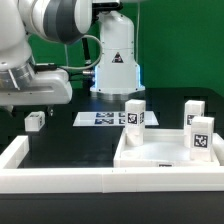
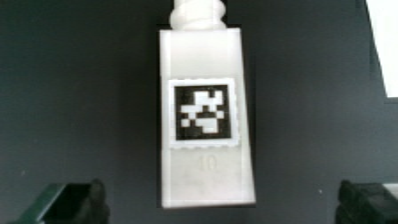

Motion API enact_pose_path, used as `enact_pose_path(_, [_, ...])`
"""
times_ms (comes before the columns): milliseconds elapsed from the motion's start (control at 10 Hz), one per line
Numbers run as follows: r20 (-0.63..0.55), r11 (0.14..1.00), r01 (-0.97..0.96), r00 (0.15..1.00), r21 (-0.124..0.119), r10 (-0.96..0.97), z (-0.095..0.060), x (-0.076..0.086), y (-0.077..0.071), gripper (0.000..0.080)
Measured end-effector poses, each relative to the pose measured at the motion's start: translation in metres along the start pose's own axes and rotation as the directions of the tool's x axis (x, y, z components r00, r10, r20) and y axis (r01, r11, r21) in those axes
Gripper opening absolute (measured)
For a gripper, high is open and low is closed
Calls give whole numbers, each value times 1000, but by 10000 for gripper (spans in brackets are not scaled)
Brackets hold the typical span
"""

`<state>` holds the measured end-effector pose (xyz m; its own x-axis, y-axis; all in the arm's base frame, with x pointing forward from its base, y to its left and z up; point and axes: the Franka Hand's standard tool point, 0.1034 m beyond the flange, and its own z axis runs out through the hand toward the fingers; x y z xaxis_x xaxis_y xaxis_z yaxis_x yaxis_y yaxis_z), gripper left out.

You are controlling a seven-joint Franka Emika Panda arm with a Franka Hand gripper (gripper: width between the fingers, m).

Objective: Assemble square table

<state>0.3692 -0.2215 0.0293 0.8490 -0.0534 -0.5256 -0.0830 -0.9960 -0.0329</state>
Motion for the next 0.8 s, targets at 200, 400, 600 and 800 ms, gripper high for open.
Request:
enact_pose_path(200, [20,1000,-1,1000,6,1,7,-6,5,648])
enact_pose_path(400, [43,1000,0,999,10,0,11,-9,3,648])
enact_pose_path(600, [152,1000,-1,988,18,-2,23,-9,2,648])
enact_pose_path(800, [252,1000,-1,968,23,-5,29,-8,-1,648])
